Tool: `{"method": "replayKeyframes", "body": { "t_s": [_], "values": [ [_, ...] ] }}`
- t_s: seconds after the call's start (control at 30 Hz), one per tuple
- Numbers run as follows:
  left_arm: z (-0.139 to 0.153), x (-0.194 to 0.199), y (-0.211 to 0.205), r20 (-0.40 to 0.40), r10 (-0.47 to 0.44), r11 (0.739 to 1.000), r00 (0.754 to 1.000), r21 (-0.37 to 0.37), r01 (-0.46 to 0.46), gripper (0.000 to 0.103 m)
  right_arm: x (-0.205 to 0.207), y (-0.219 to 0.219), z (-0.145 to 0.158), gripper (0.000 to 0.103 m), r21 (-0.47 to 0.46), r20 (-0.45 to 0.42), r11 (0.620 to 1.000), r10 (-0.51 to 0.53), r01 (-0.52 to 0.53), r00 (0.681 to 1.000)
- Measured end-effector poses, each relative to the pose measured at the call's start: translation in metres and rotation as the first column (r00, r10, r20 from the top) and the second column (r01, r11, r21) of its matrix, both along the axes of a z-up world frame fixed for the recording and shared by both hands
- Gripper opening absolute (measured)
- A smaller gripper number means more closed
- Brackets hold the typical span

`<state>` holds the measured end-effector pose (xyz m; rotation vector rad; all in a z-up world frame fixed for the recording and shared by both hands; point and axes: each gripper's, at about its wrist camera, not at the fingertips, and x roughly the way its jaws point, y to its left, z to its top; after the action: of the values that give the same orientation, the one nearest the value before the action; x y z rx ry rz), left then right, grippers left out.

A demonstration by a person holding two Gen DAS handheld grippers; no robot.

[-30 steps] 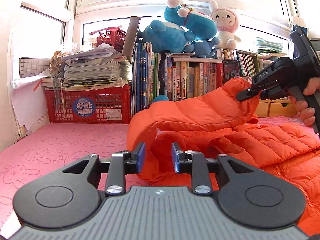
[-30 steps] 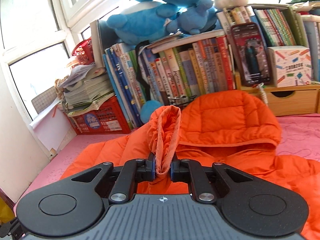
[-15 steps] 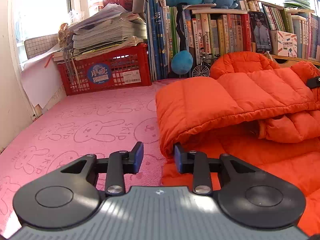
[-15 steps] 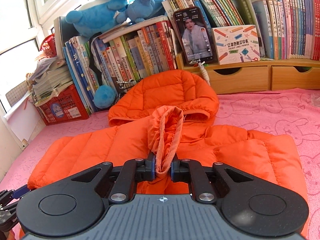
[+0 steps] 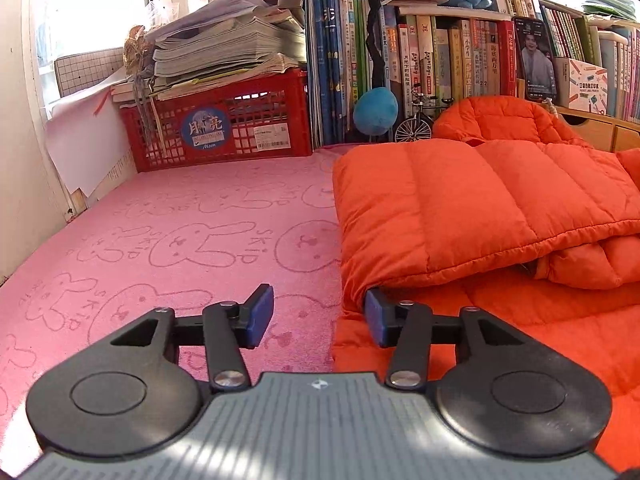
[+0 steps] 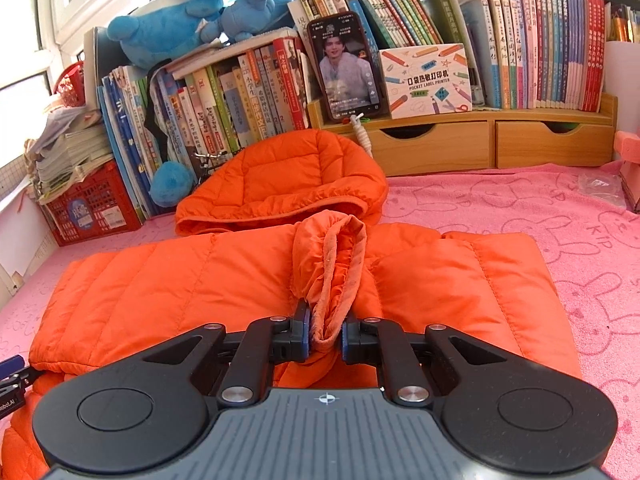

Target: Fold clothes

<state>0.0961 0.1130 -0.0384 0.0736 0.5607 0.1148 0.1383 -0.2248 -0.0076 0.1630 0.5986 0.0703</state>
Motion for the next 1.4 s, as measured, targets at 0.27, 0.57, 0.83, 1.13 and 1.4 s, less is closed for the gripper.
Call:
{"method": "replayKeyframes", "body": {
  "t_s": [0.27,0.57,0.83,1.13,1.4],
  "values": [
    [0.017,-0.013,0.006,0.045,-0.071,0.997,0.996,-0.039,0.073,0.051,-0.004,0.03,-0.021,0.032,-0.282,0.014,0.959,0.004,0.0,1.0],
    [0.062,-0.048,0.018,0.21,-0.18,0.977,0.961,-0.079,0.201,0.075,-0.047,0.02,0.018,0.085,-0.342,0.162,0.94,0.046,0.013,0.986],
    [0.053,0.026,-0.036,0.277,-0.015,0.992,0.961,0.123,-0.02,0.077,-0.042,0.111,0.033,0.101,-0.617,0.423,0.787,0.317,0.014,0.849],
    [0.013,0.06,-0.038,0.133,0.037,0.991,0.99,0.122,-0.053,0.076,0.003,0.192,0.0,0.101,-0.766,0.311,0.636,0.499,-0.098,0.809],
    [-0.001,0.076,-0.056,0.025,0.034,0.967,0.999,0.251,-0.04,0.077,0.017,0.186,-0.029,0.101,-0.739,0.215,0.664,0.393,-0.114,0.894]
  ]
}}
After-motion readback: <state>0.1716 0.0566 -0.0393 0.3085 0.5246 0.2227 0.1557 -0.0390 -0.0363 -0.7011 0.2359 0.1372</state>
